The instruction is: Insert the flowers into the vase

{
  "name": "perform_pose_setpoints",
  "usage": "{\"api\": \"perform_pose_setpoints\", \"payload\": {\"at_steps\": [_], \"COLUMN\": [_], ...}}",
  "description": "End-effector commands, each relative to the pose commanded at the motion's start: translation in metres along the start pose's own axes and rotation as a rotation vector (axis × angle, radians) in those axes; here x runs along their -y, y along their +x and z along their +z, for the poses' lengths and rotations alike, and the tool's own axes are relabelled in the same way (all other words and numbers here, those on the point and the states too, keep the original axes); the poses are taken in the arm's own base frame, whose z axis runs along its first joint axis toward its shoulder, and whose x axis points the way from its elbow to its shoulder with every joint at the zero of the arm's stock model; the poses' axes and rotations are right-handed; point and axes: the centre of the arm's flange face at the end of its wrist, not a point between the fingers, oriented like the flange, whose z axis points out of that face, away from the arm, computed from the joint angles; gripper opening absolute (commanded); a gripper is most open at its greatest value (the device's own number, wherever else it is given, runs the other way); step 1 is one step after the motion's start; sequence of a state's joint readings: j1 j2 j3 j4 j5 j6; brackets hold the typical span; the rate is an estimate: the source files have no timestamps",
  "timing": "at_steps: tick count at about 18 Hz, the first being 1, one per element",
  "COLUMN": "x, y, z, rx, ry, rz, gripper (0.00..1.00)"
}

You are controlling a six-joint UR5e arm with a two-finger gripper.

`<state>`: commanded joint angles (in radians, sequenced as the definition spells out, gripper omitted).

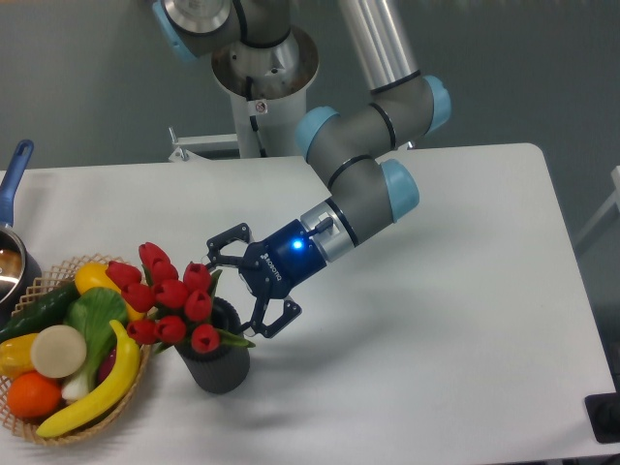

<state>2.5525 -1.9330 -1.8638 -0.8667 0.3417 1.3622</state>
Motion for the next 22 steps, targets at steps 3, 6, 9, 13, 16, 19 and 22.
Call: {"api": "perform_pose_setpoints", "payload": {"at_steps": [3,6,9,13,16,19,22], "x": [0.019,0.042,0.050,0.086,0.094,0.103,0.111], "y": [0.003,0.010,0.009,0.013,0.013,0.021,0.022], "z": [-0.017,-0.045,-0.081,-0.138,-0.167,-0.189,-0.202], "rx": [0.055,0.129,0.223,0.387,0.473,0.552,0.570], "ry": [-0.097,-0.173,-0.307,-0.485,-0.622,-0.784,-0.859], "rz": [0.060,0.122,0.181,0.243,0.244,0.240,0.215], "gripper": [1.00,1.00,1.00,1.00,1.00,1.00,1.00]}}
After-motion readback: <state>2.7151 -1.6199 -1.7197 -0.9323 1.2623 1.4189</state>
